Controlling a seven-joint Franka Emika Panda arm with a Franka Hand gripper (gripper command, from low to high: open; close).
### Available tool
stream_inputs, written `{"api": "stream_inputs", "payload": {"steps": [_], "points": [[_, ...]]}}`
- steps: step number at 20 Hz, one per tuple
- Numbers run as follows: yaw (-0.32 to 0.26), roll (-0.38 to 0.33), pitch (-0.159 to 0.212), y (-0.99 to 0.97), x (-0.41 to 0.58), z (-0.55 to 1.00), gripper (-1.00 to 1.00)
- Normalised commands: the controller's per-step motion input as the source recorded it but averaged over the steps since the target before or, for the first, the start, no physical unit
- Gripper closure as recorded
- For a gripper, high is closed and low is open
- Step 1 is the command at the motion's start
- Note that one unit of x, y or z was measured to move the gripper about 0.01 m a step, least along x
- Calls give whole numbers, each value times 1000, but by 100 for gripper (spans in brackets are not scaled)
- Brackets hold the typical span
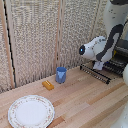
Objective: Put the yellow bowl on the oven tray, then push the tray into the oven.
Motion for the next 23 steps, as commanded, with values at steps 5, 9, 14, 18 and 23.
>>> {"api": "stream_inputs", "payload": {"steps": [5, 9, 14, 18, 23], "points": [[46, -106, 41, -755, -21, 43, 100], [46, -183, 24, -327, 0, 0, 100], [16, -39, 0, 54, 27, 146, -100], [-13, 39, 4, 210, 220, 472, -100], [-61, 98, 19, 174, 312, 757, -100]]}}
